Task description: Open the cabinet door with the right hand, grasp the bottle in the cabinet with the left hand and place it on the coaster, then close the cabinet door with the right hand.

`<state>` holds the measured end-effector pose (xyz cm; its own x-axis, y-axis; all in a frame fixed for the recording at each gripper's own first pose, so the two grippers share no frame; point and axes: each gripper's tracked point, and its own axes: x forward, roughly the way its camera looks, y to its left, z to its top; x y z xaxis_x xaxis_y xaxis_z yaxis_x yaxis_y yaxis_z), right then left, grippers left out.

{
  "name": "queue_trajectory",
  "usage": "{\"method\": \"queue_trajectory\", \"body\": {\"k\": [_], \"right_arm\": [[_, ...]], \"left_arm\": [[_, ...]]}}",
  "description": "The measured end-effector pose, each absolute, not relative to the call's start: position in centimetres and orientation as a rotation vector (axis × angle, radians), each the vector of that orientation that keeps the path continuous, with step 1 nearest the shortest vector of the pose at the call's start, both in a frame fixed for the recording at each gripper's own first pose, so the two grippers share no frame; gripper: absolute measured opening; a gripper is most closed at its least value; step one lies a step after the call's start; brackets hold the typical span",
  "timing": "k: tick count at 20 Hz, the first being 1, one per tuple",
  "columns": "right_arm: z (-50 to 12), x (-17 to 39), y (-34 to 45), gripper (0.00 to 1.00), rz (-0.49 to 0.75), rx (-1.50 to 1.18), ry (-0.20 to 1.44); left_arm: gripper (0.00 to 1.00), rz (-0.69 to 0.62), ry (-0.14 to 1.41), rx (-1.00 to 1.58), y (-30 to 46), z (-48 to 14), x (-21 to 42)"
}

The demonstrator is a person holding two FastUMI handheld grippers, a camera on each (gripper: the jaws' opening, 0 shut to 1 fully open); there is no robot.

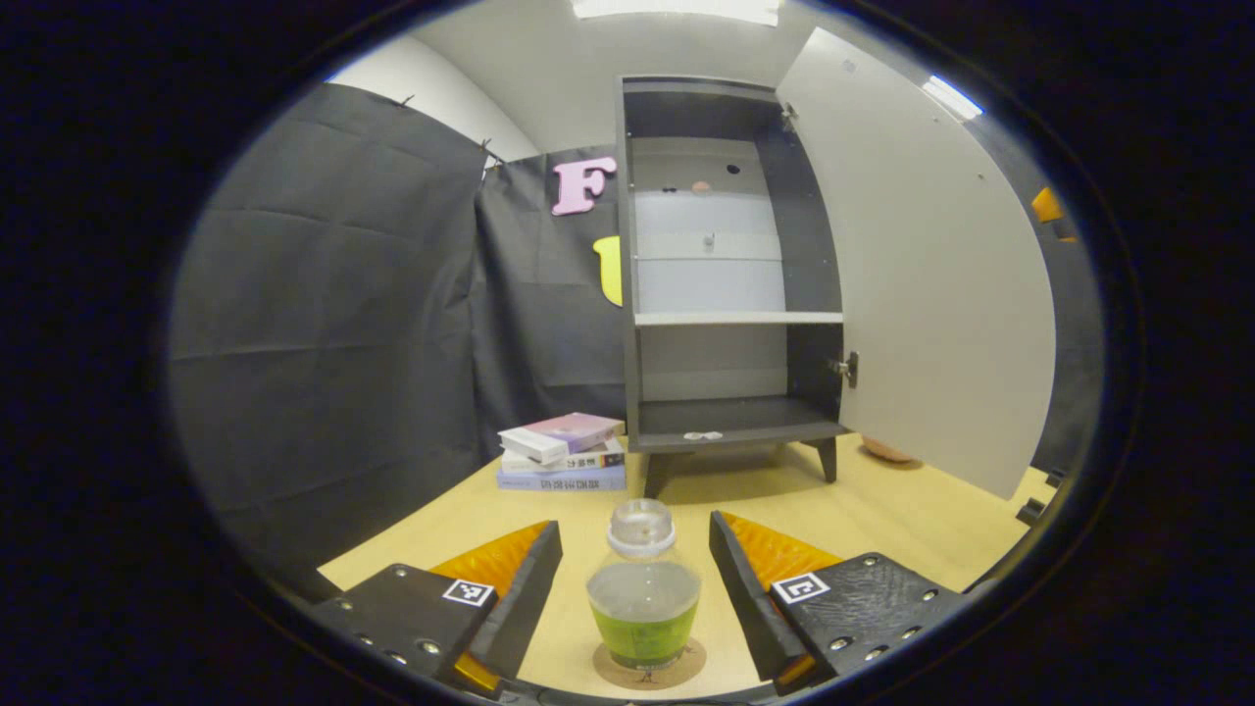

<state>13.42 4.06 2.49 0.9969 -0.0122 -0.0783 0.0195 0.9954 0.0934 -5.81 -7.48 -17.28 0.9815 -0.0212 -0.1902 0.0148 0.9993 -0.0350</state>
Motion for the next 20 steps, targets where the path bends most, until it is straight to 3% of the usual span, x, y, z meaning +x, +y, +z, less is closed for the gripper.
{"method": "queue_trajectory", "body": {"k": [6,7,9,10,11,14,16,17,20], "right_arm": [[4.5,15.4,4.4,0.94,-0.001,0.145,0.064],[4.8,15.6,4.6,0.94,0.001,0.144,0.061],[5.7,16.3,5.0,0.94,-0.005,0.125,0.048],[6.0,16.6,5.1,0.91,-0.015,0.111,0.046],[6.4,16.9,5.3,0.94,-0.029,0.099,0.042],[7.3,17.7,7.0,0.91,-0.039,0.086,0.029],[7.7,17.7,7.0,0.94,-0.076,0.051,0.021],[8.0,17.5,6.9,0.92,-0.092,0.031,0.015],[7.9,17.5,7.7,0.92,-0.126,0.021,0.019]], "left_arm": [[0.92,0.010,0.143,-0.078,-6.5,-9.0,-6.9],[0.87,0.008,0.132,-0.087,-6.2,-7.6,-7.0],[0.92,0.018,0.103,-0.077,-5.0,-5.1,-7.0],[0.82,0.019,0.087,-0.075,-4.5,-4.1,-7.1],[0.82,0.021,0.069,-0.075,-4.0,-3.0,-7.0],[0.91,0.021,0.034,-0.056,-1.9,-1.2,-6.5],[0.87,0.023,0.018,-0.046,-0.2,-0.6,-6.1],[0.91,0.022,0.016,-0.045,0.6,-0.6,-5.8],[0.91,0.012,0.019,-0.051,2.6,-1.0,-4.8]]}}
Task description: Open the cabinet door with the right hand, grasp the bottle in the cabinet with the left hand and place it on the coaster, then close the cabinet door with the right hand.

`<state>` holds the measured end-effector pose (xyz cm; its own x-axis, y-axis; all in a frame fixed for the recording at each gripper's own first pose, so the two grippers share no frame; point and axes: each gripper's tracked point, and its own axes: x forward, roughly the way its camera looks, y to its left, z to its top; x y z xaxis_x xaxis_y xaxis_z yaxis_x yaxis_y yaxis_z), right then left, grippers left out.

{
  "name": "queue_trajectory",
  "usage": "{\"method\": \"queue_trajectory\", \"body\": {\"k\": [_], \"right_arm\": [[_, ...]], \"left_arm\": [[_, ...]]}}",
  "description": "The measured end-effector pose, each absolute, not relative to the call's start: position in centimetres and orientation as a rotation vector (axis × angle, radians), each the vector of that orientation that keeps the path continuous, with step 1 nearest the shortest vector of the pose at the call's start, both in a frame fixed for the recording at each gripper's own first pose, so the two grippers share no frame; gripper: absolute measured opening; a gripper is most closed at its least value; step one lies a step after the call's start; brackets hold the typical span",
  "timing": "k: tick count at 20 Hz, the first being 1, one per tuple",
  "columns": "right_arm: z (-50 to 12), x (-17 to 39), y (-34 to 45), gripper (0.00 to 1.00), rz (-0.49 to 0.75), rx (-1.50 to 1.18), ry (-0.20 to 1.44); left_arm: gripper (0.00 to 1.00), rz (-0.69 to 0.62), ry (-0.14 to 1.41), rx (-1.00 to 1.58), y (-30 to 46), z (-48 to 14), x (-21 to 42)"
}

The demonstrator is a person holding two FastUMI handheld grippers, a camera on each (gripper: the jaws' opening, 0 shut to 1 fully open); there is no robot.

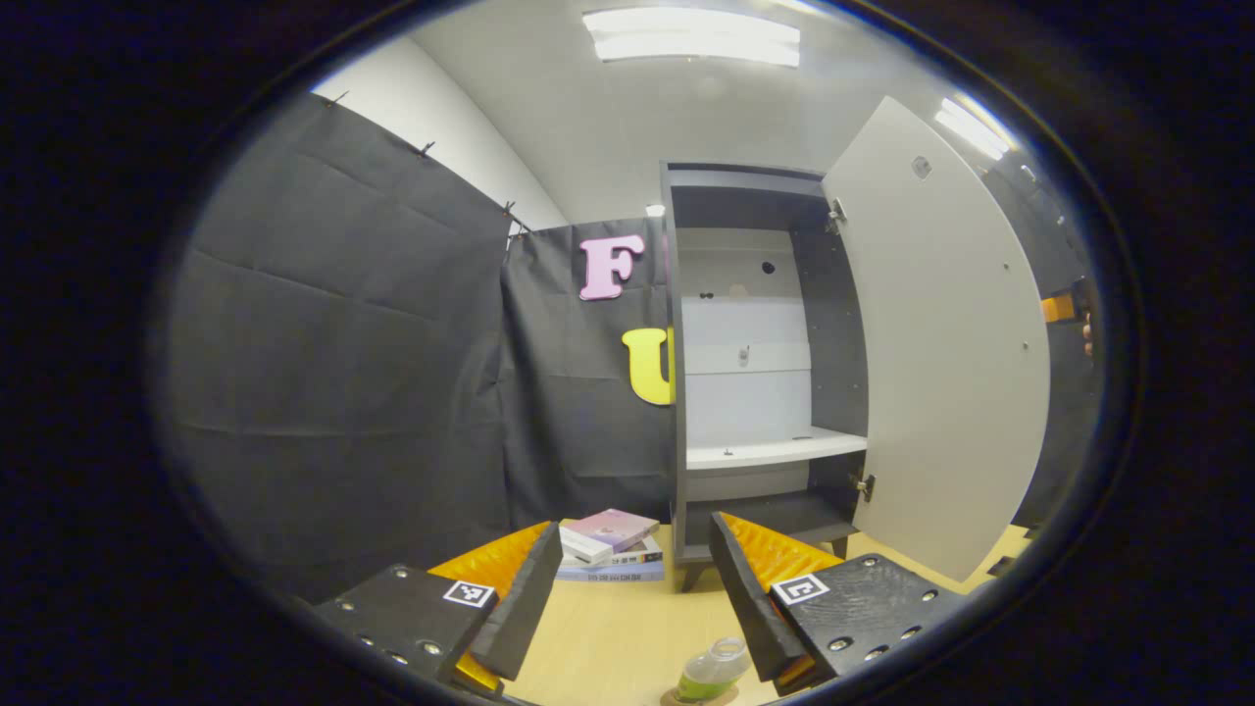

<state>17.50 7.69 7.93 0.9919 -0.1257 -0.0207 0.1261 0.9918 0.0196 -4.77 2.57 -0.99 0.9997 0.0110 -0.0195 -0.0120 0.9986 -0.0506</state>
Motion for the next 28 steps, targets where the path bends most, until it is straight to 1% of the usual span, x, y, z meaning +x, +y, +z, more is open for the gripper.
{"method": "queue_trajectory", "body": {"k": [2,3,4,10,11,12,13,14,15,16,19,20,21,28], "right_arm": [[7.7,17.4,8.4,0.92,-0.136,0.030,0.023],[7.8,17.1,8.9,0.92,-0.138,0.029,0.022],[7.9,16.8,9.4,0.91,-0.139,0.027,0.020],[8.1,15.9,13.5,0.91,-0.128,0.022,0.021],[8.3,16.2,14.2,0.91,-0.128,0.022,0.023],[8.3,16.5,14.9,0.92,-0.123,0.023,0.024],[8.5,16.5,15.6,0.91,-0.118,0.026,0.023],[8.4,16.6,16.4,0.91,-0.112,0.029,0.023],[8.4,16.6,17.1,0.91,-0.105,0.031,0.022],[8.4,16.8,17.8,0.91,-0.097,0.030,0.021],[8.5,17.0,20.0,0.91,-0.059,0.030,0.020],[8.5,17.1,20.9,0.91,-0.045,0.032,0.018],[8.5,17.1,21.8,0.91,-0.031,0.034,0.016],[8.3,18.3,26.8,0.91,0.034,0.033,0.012]], "left_arm": [[0.91,0.003,0.013,-0.055,3.5,-0.9,-3.9],[0.87,-0.006,0.006,-0.058,3.9,-0.9,-3.5],[0.91,-0.015,0.001,-0.062,4.2,-0.8,-3.1],[0.91,-0.052,-0.004,-0.070,6.2,-1.3,-1.2],[0.87,-0.056,-0.004,-0.072,6.6,-1.5,-1.0],[0.91,-0.060,-0.005,-0.073,6.9,-1.6,-0.9],[0.87,-0.063,-0.003,-0.073,7.4,-1.8,-0.8],[0.91,-0.065,-0.001,-0.076,7.8,-2.0,-0.2],[0.91,-0.069,-0.002,-0.081,8.2,-2.1,0.1],[0.86,-0.069,-0.003,-0.086,8.7,-2.2,0.1],[0.87,-0.057,0.004,-0.094,10.8,-2.6,-0.1],[0.91,-0.050,0.004,-0.093,11.4,-2.7,-0.1],[0.87,-0.044,0.006,-0.092,12.1,-2.9,-0.1],[0.87,-0.003,0.026,-0.092,15.9,-4.0,-0.2]]}}
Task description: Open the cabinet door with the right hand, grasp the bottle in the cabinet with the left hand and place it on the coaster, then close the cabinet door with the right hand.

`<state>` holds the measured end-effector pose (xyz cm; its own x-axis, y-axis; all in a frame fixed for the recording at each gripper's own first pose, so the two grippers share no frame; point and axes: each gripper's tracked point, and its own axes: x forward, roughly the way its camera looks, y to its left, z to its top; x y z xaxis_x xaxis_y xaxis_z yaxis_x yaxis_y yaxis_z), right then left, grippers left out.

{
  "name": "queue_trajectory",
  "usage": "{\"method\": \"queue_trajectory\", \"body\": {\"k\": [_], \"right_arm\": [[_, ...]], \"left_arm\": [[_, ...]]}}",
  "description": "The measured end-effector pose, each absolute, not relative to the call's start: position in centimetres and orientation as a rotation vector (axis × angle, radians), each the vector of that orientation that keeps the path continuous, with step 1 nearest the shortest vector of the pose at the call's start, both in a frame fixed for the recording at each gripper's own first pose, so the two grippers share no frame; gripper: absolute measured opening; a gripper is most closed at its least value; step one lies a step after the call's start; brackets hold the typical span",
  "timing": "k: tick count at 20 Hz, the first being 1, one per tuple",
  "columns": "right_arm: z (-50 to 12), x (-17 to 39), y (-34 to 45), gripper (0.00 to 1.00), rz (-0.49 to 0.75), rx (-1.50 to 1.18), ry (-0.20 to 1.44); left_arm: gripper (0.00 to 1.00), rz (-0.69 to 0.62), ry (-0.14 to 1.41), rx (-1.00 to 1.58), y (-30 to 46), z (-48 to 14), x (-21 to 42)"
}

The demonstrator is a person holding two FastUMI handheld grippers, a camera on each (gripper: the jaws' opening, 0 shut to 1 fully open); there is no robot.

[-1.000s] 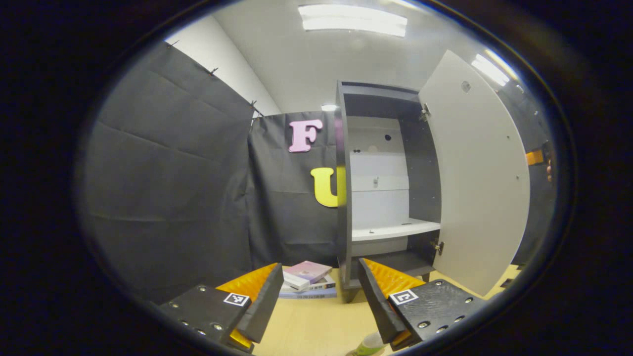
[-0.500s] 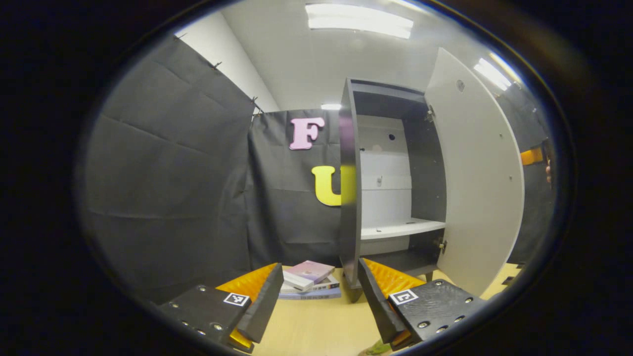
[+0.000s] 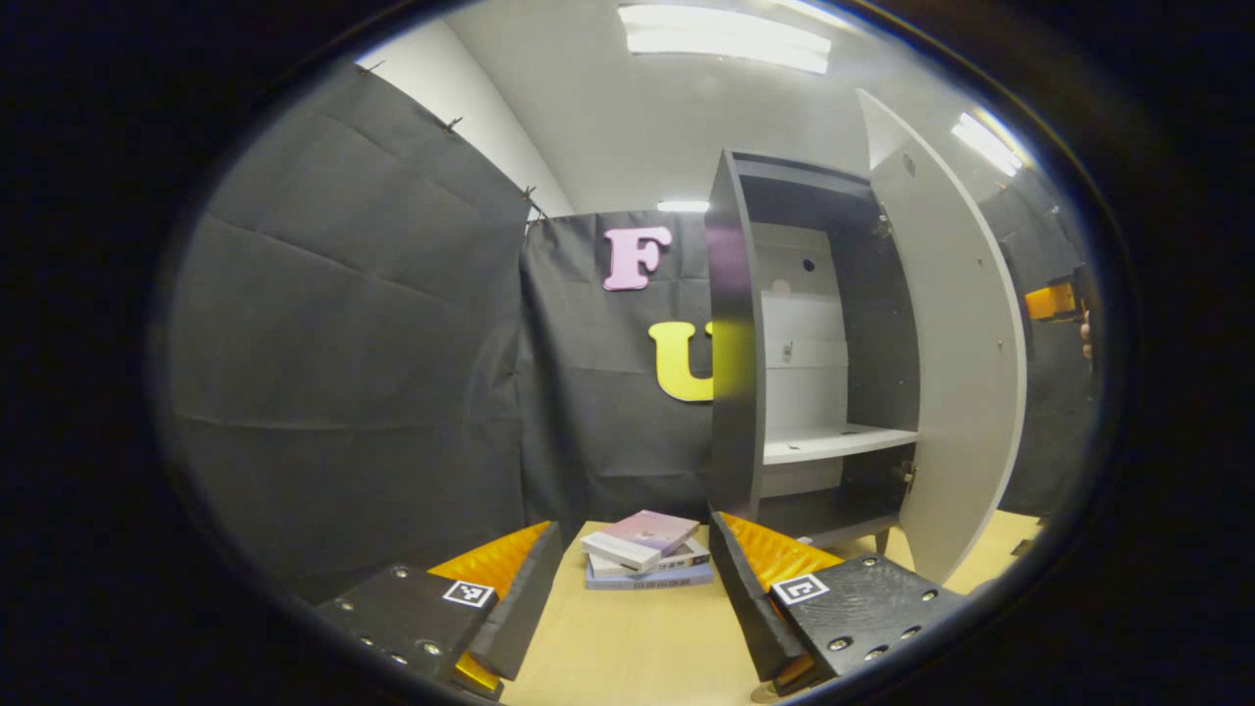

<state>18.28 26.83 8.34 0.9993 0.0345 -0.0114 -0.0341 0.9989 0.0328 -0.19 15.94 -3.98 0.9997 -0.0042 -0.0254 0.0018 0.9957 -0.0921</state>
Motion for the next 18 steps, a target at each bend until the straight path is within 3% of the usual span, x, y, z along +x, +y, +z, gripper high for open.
{"method": "queue_trajectory", "body": {"k": [3,4,18], "right_arm": [[8.1,19.0,28.4,0.91,0.057,0.045,0.017],[8.1,19.4,28.9,0.91,0.065,0.051,0.021],[6.4,21.8,35.0,0.93,0.180,0.039,0.051]], "left_arm": [[0.91,0.013,0.033,-0.085,17.3,-4.4,0.0],[0.87,0.018,0.034,-0.082,17.7,-4.6,0.0],[0.86,0.018,0.040,-0.072,20.2,-5.4,2.0]]}}
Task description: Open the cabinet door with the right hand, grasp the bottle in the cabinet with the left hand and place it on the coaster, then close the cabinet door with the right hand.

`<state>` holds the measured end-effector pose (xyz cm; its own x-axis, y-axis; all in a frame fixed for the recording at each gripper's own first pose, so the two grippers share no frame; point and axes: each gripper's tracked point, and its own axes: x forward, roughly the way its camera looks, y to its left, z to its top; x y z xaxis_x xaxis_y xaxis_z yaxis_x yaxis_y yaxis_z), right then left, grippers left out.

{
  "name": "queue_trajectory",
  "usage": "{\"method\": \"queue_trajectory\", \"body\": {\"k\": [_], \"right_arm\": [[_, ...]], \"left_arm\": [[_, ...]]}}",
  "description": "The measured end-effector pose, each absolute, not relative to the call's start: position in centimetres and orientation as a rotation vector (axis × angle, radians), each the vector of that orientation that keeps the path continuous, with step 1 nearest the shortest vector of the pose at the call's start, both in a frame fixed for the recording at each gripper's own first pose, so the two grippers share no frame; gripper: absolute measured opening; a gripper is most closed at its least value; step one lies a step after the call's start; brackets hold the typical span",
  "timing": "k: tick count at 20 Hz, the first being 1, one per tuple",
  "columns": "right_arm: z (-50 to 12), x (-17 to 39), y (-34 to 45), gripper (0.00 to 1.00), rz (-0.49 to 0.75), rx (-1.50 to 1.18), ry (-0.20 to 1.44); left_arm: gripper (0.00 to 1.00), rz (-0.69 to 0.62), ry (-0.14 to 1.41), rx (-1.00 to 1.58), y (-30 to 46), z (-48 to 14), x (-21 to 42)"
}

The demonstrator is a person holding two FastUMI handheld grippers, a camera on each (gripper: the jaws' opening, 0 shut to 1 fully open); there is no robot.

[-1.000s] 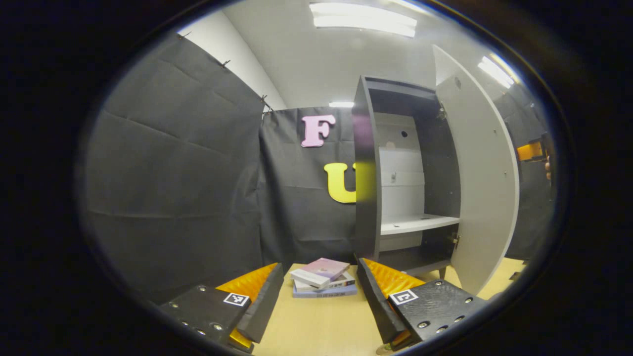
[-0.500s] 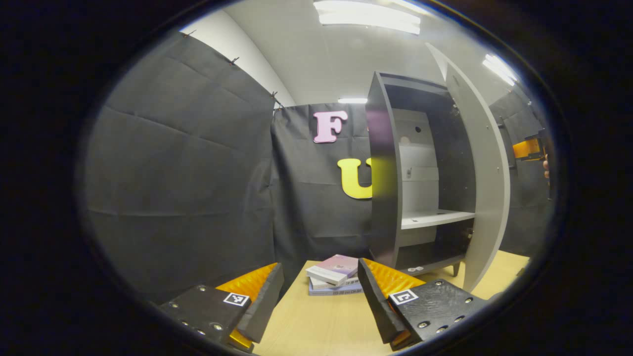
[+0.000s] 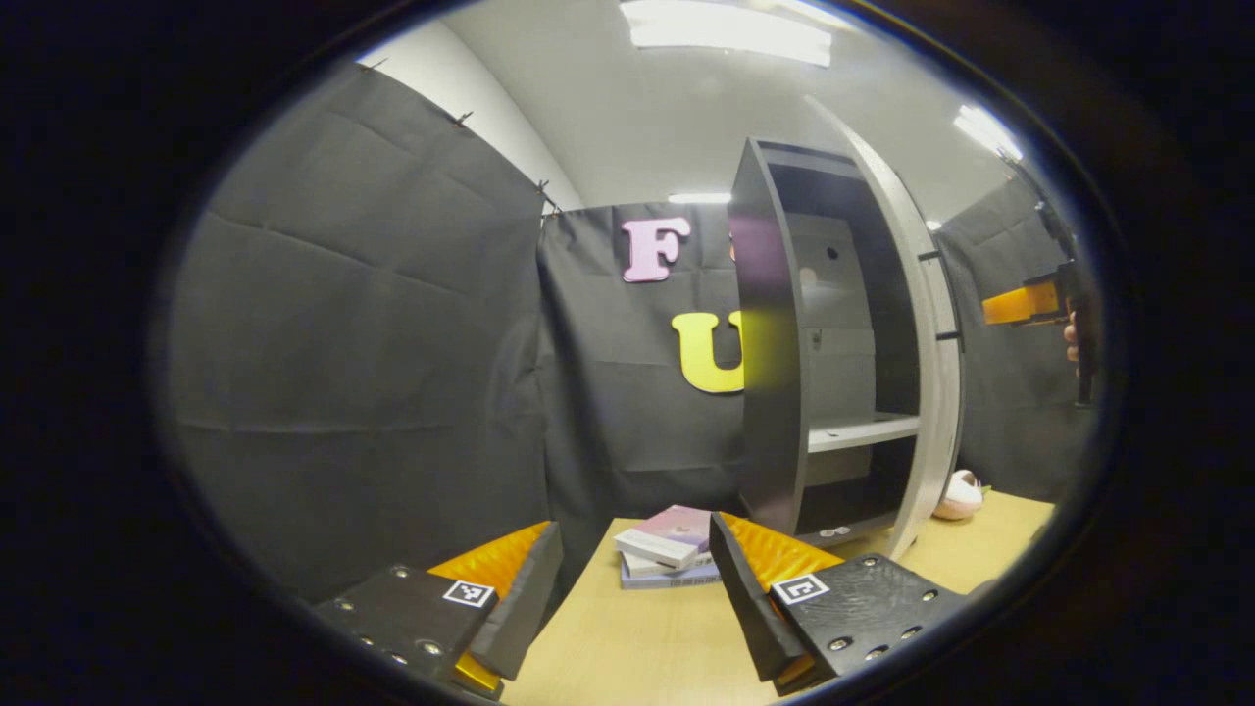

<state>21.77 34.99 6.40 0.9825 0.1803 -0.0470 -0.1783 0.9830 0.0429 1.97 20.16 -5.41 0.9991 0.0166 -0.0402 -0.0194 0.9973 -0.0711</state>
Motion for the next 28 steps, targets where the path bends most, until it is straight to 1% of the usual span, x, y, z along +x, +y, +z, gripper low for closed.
{"method": "queue_trajectory", "body": {"k": [2,3,4,5,6,11,12,13,14,16,17,18,19,20,22,23,25,27,28], "right_arm": [[6.4,21.4,34.6,0.93,0.169,0.032,0.047],[6.4,21.2,34.3,0.93,0.162,0.032,0.044],[6.4,21.0,33.9,0.93,0.153,0.034,0.042],[6.3,20.8,33.5,0.93,0.146,0.036,0.041],[6.2,20.5,33.0,0.93,0.142,0.037,0.040],[5.4,19.7,29.6,0.93,0.139,0.018,0.027],[5.1,19.6,29.0,0.93,0.149,0.021,0.031],[4.9,19.4,28.4,0.93,0.159,0.023,0.036],[4.9,19.5,27.7,0.93,0.166,0.025,0.034],[4.7,19.3,26.1,0.93,0.173,0.029,0.032],[4.5,19.3,25.4,0.93,0.177,0.031,0.033],[4.4,19.3,24.7,0.93,0.181,0.035,0.035],[4.3,19.3,23.9,0.93,0.184,0.039,0.037],[4.2,19.1,23.1,0.93,0.186,0.042,0.038],[4.2,19.0,21.5,0.93,0.185,0.047,0.038],[4.2,18.9,20.6,0.93,0.183,0.048,0.036],[4.0,18.8,18.9,0.93,0.177,0.050,0.036],[3.7,18.8,17.4,0.93,0.169,0.055,0.038],[3.6,18.8,16.7,0.93,0.165,0.056,0.039]], "left_arm": [[0.87,0.001,0.045,-0.082,19.5,-5.5,2.6],[0.91,-0.006,0.046,-0.086,19.2,-5.5,2.9],[0.87,-0.015,0.047,-0.086,18.8,-5.4,3.2],[0.91,-0.026,0.048,-0.083,18.3,-5.2,3.4],[0.87,-0.036,0.046,-0.081,17.7,-4.9,3.6],[0.87,-0.066,0.034,-0.092,13.8,-3.0,3.6],[0.91,-0.067,0.034,-0.093,12.8,-2.8,3.5],[0.91,-0.065,0.035,-0.092,12.0,-2.4,3.4],[0.87,-0.065,0.036,-0.090,11.1,-2.0,3.2],[0.87,-0.067,0.030,-0.087,9.1,-1.0,2.9],[0.91,-0.068,0.029,-0.085,8.2,-0.7,2.7],[0.87,-0.069,0.030,-0.080,7.3,-0.3,2.6],[0.87,-0.069,0.030,-0.076,6.4,0.0,2.4],[0.91,-0.070,0.027,-0.074,5.5,0.4,2.3],[0.91,-0.076,0.017,-0.080,3.6,1.2,2.1],[0.82,-0.079,0.015,-0.085,2.9,1.5,2.0],[0.82,-0.083,0.013,-0.086,1.3,1.9,1.9],[0.91,-0.087,0.013,-0.080,0.0,2.4,1.8],[0.91,-0.088,0.014,-0.076,-0.6,2.6,1.9]]}}
